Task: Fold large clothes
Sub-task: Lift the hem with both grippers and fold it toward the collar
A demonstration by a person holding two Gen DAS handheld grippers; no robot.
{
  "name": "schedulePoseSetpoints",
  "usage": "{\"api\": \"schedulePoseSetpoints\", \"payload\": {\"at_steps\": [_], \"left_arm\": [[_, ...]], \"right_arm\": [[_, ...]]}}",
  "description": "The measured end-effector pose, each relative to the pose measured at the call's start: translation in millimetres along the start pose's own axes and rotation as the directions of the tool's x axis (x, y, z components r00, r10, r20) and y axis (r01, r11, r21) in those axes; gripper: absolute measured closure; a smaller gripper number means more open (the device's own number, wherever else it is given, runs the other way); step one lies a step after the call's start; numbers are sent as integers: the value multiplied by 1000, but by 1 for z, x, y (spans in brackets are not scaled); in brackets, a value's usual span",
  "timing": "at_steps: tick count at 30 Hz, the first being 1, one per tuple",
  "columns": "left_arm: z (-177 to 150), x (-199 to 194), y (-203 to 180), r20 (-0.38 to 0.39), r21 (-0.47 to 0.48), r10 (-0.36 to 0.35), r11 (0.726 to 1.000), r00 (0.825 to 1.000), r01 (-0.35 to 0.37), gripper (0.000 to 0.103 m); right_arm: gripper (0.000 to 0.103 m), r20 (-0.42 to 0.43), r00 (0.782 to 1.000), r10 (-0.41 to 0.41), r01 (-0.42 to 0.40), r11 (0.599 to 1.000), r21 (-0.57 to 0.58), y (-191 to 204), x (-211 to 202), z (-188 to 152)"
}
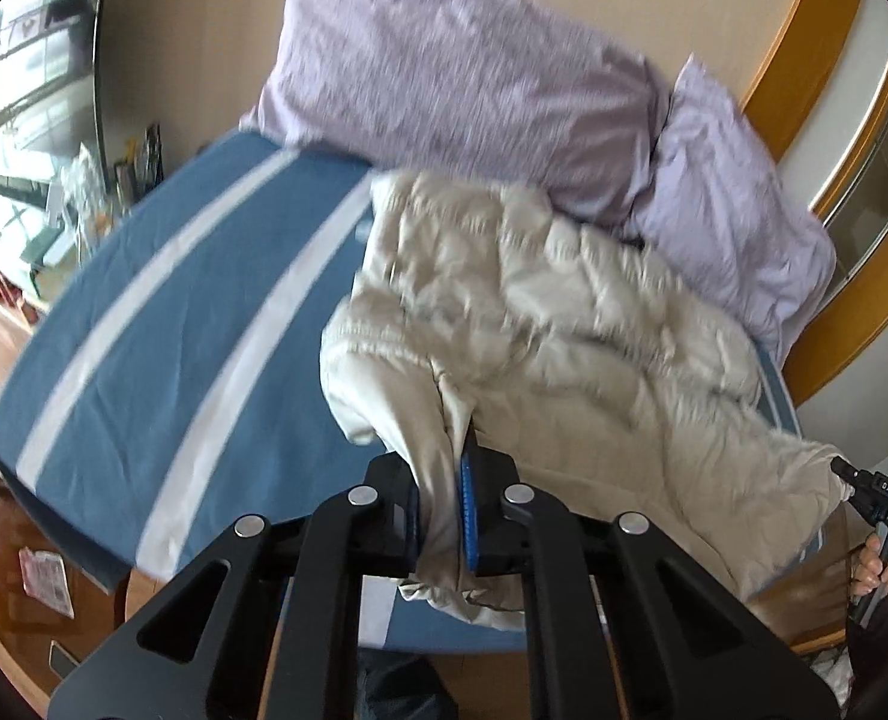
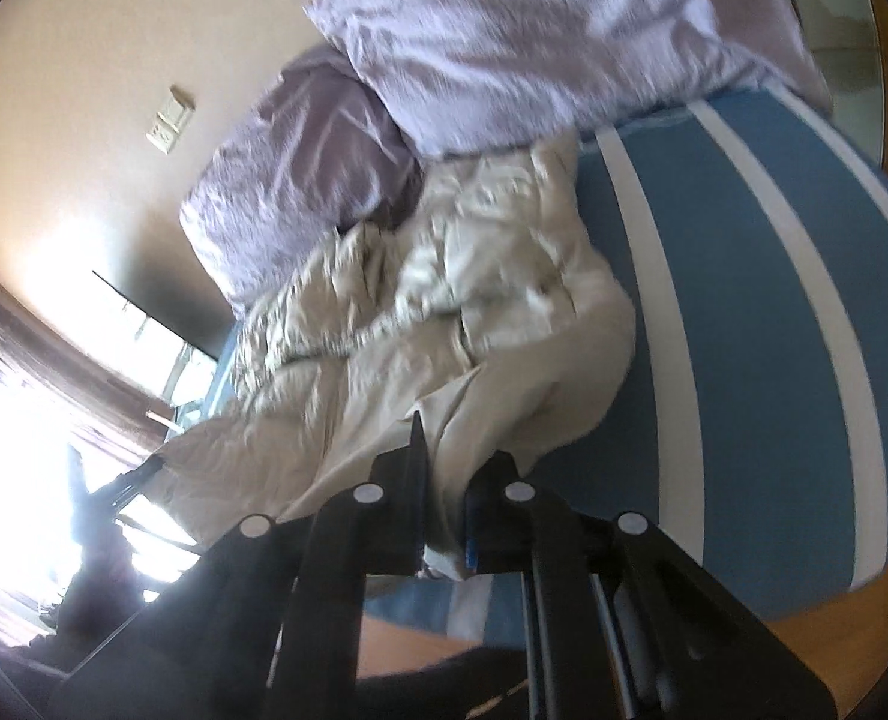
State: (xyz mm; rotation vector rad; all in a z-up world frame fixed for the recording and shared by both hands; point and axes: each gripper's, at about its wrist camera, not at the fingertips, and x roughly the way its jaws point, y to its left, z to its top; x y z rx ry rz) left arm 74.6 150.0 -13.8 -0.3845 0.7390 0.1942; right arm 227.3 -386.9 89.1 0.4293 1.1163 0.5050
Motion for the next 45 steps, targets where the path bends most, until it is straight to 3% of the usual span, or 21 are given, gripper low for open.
{"api": "schedulePoseSetpoints", "payload": {"at_steps": [7,15,26,36,45], "left_arm": [[56,6,-13,75,-3,9,1000,997,-9,94],[117,40,-27,90,2,12,1000,996,-12,94],[184,121,-31,28,14,25,1000,999,-25,94],[212,197,-30,-57,-6,54,999,997,-54,94],[225,251,-28,-123,-17,87,996,989,-90,94]], "right_arm": [[94,71,996,-50,50,999,-9,14,9,53],[93,109,982,-156,161,986,-37,29,41,108],[93,137,948,-288,295,955,-33,31,109,175],[93,95,921,-377,377,926,26,7,175,212],[92,18,920,-392,388,915,110,-26,221,230]]}}
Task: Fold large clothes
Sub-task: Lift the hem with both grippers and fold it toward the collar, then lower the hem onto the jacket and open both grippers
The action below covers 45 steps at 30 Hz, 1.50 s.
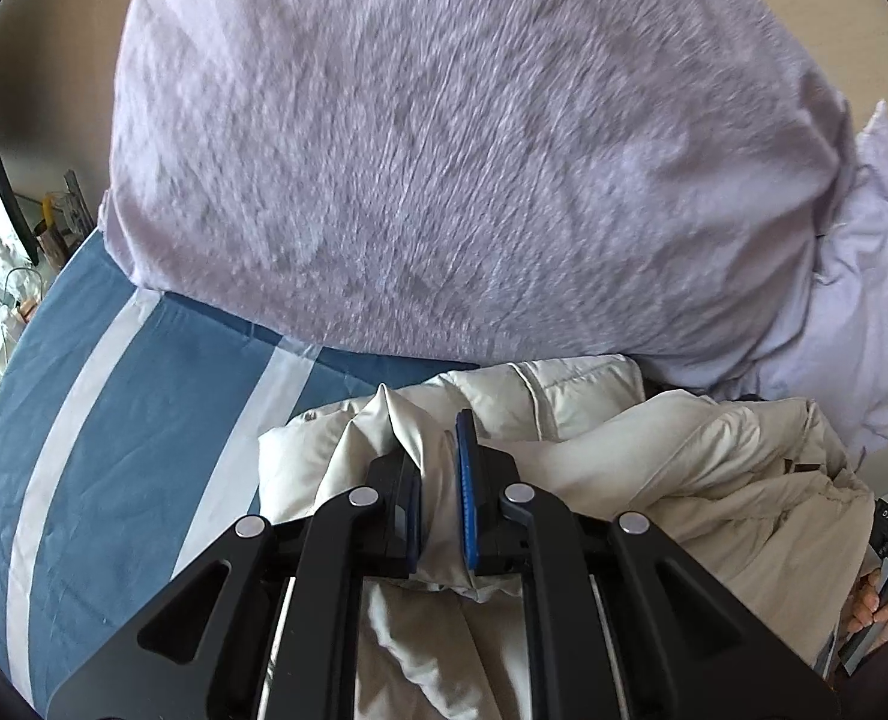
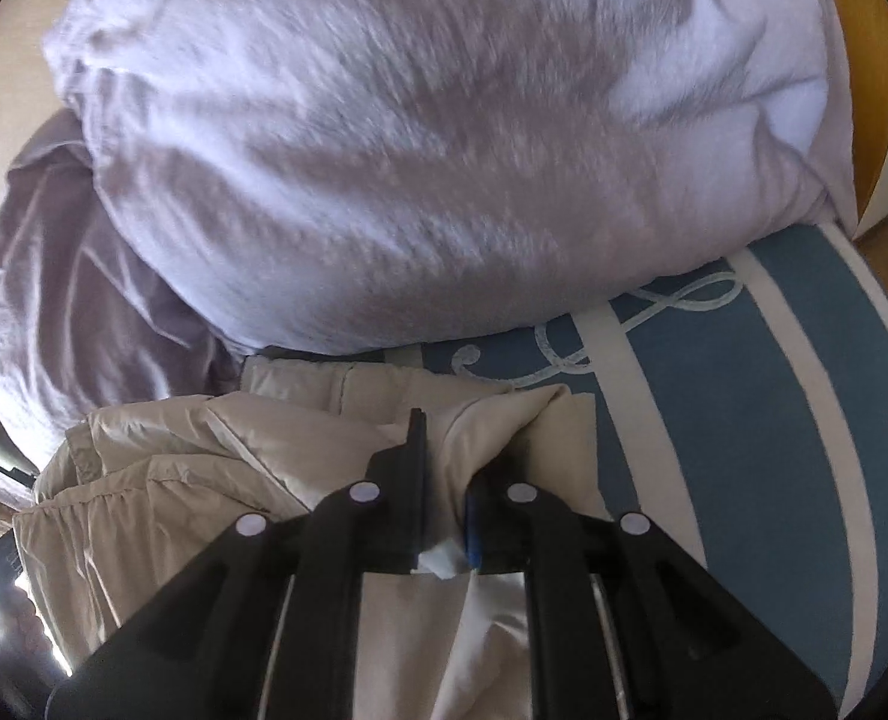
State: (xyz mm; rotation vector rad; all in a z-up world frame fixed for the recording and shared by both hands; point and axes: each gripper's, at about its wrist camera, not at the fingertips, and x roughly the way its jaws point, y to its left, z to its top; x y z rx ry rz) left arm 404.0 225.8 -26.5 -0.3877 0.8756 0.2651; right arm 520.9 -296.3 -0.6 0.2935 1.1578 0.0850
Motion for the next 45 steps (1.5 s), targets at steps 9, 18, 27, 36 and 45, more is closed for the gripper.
{"api": "schedulePoseSetpoints", "payload": {"at_steps": [9,18,27,36,45], "left_arm": [[8,31,2,-50,-28,11,1000,999,-12,89],[23,7,-1,-43,-46,-5,999,999,3,40],[7,-45,-29,64,69,25,997,998,-29,21],[-54,-43,-79,27,226,20,974,999,-25,21],[-57,-29,-88,-1,234,15,972,1000,-14,21]], "right_arm": [[84,-52,999,13,-8,996,87,-9,26,7],[43,58,998,29,-34,995,90,-10,-29,4],[43,72,997,-3,15,985,-169,36,-52,-33],[43,-19,997,72,-74,917,-392,117,-35,-78],[82,-90,996,16,-56,884,-464,152,5,-92]]}}
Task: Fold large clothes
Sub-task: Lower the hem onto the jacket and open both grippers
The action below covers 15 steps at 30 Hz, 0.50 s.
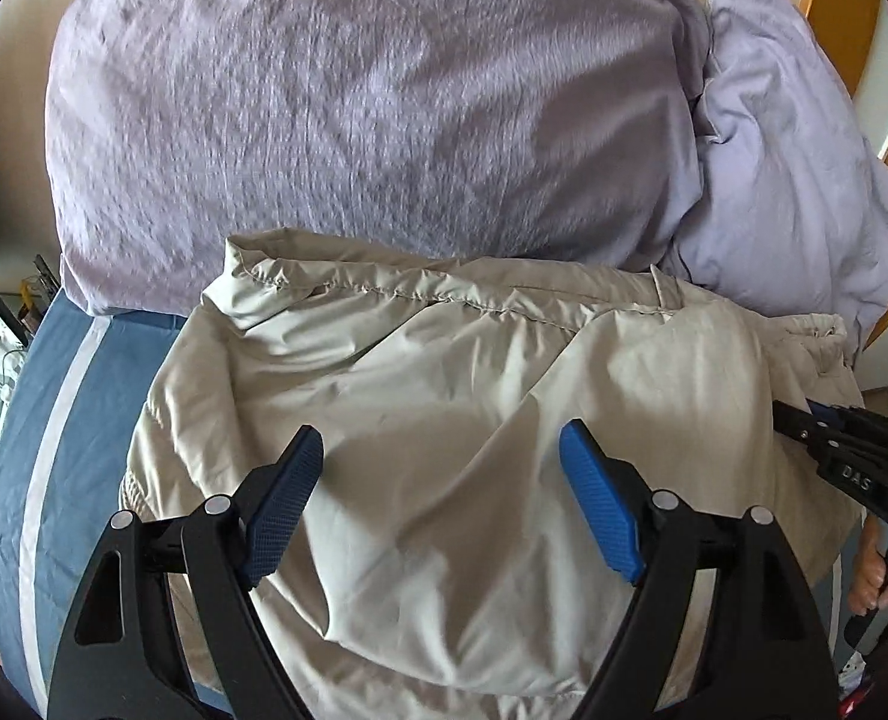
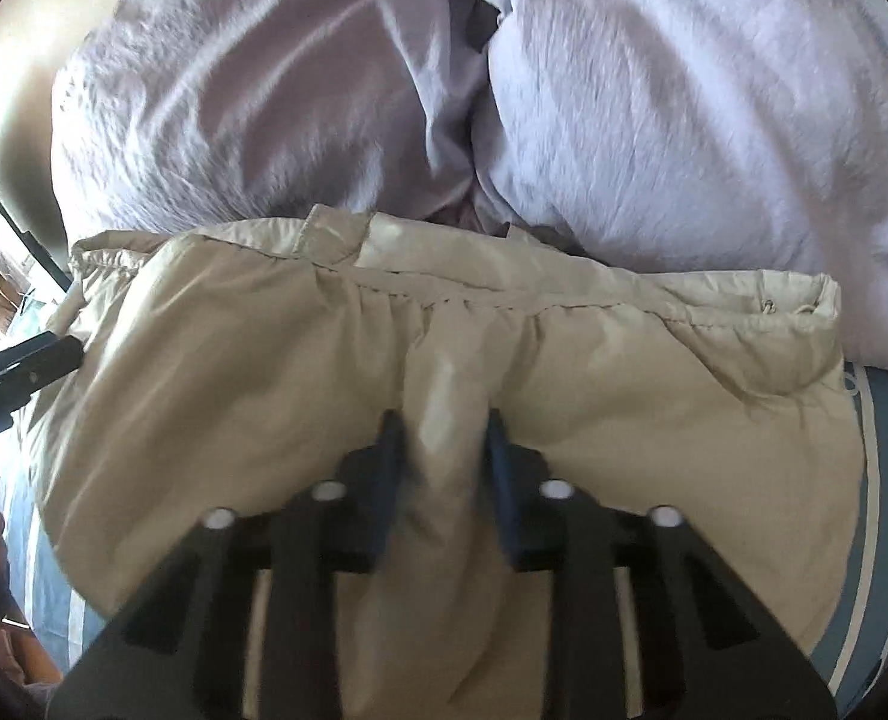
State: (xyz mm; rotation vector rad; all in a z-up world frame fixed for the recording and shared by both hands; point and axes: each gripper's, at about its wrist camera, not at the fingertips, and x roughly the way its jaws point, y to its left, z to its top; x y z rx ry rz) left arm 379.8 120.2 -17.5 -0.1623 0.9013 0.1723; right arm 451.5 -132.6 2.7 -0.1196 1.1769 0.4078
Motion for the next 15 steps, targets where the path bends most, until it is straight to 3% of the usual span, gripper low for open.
{"api": "schedulePoseSetpoints", "payload": {"at_steps": [5,15], "left_arm": [[3,4,-2,-7,-1,1,1000,1000,-1,21],[8,1,-14,8,24,-2,1000,1000,2,21]], "right_arm": [[97,4,1000,13,-13,1000,27,-8,5,1],[101,52,996,-79,75,995,72,-13,16,29]]}}
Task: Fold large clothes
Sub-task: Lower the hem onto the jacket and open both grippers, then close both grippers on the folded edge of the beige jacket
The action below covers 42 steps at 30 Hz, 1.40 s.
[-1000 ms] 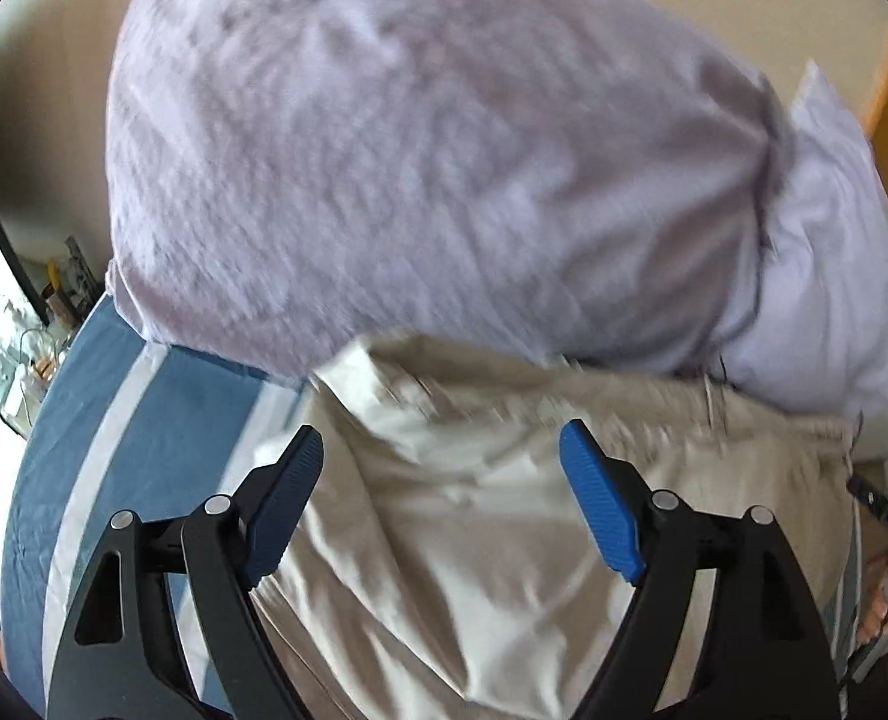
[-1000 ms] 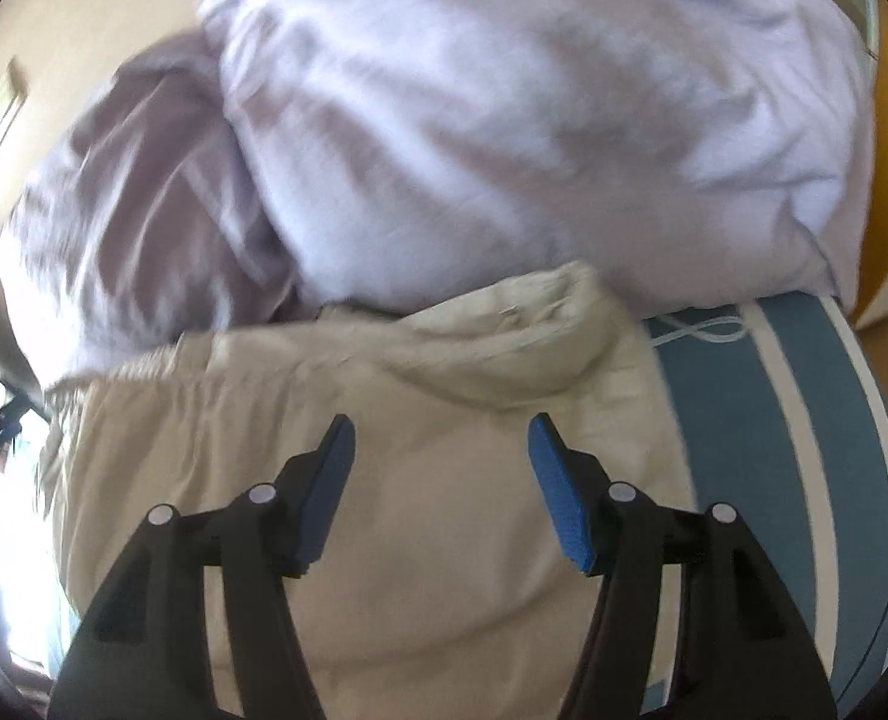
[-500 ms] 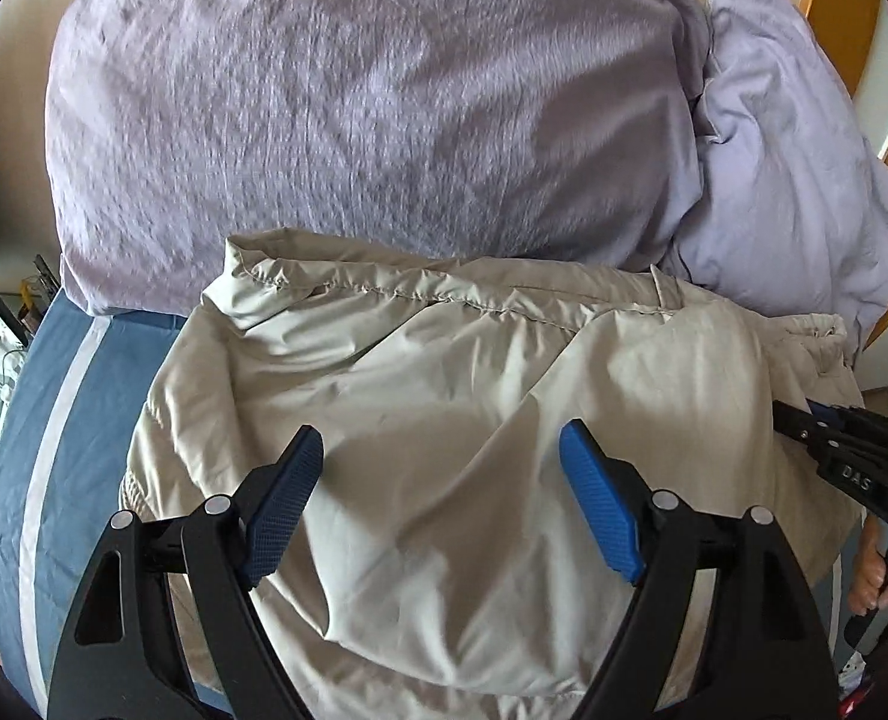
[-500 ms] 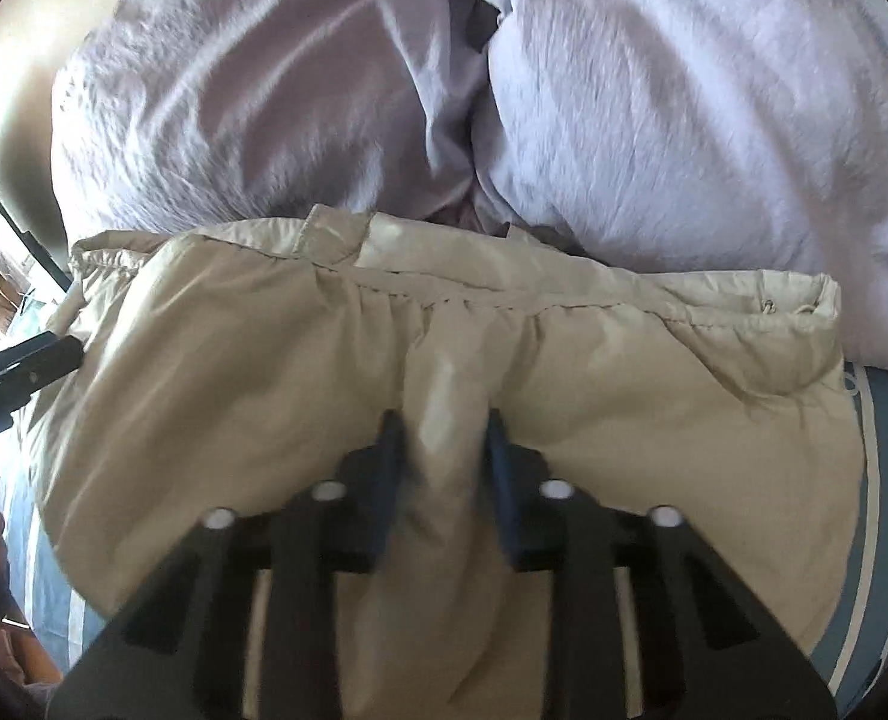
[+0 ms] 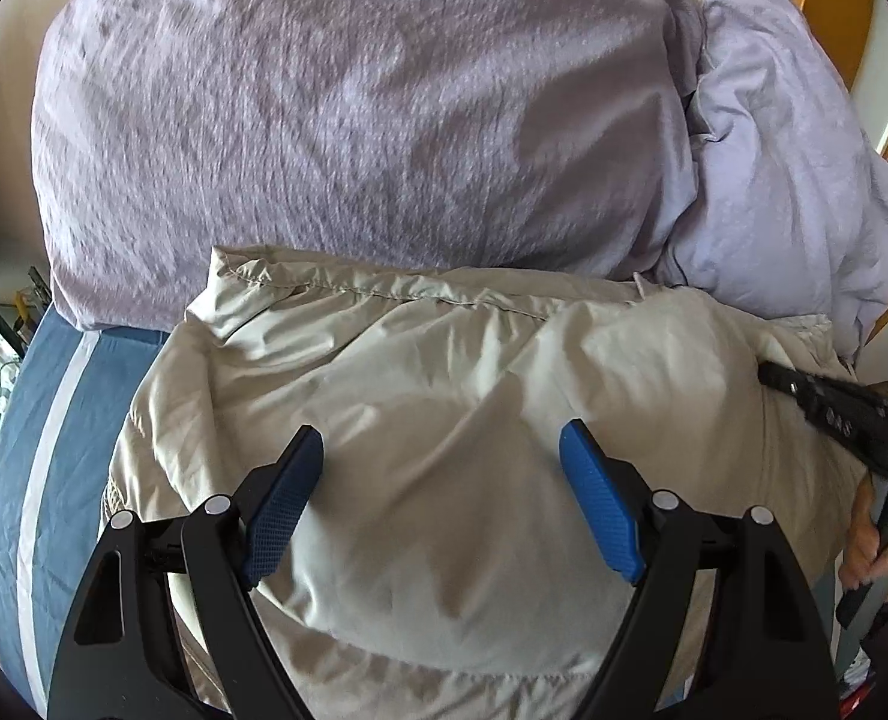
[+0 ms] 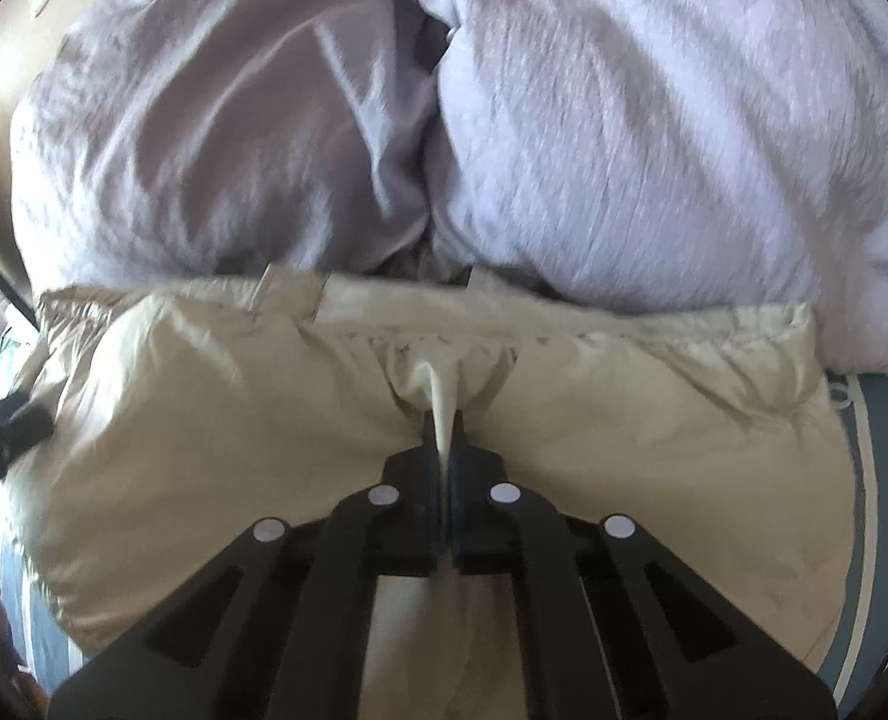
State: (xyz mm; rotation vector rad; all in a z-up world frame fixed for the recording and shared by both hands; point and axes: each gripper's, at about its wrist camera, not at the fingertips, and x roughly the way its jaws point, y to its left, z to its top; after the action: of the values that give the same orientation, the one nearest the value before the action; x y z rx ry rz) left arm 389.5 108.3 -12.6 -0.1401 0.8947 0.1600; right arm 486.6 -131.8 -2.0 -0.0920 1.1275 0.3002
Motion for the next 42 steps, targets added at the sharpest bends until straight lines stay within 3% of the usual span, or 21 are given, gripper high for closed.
{"api": "schedulePoseSetpoints", "payload": {"at_steps": [5,13,15,17,20,23,30,37,42], "left_arm": [[3,0,-4,9,10,3,1000,1000,-4,21],[6,12,-3,-4,-1,21,1000,1000,-21,21],[7,21,-5,-8,7,39,999,999,-38,21],[7,32,-6,-19,7,58,998,998,-58,20],[6,46,-5,-29,-3,82,997,996,-82,20],[6,55,-5,-26,-7,105,994,994,-106,19],[10,75,-5,-26,-4,152,988,988,-152,19],[19,93,0,-26,-12,165,986,986,-166,17],[20,100,8,-23,-21,160,987,987,-160,14]], "right_arm": [[101,11,999,-33,32,997,65,-8,9,18],[99,-22,999,-27,29,993,115,-18,26,10],[89,-19,1000,-14,17,992,126,-22,22,8],[66,-5,1000,-5,6,990,141,-30,11,6],[50,28,1000,2,-6,989,151,-42,-4,-1],[43,69,998,-13,4,990,138,-51,-21,-8],[42,133,981,-143,129,985,112,-74,-39,-27],[42,91,971,-219,203,966,158,-103,-27,-36],[34,56,969,-241,230,960,158,-113,-6,-40]]}}
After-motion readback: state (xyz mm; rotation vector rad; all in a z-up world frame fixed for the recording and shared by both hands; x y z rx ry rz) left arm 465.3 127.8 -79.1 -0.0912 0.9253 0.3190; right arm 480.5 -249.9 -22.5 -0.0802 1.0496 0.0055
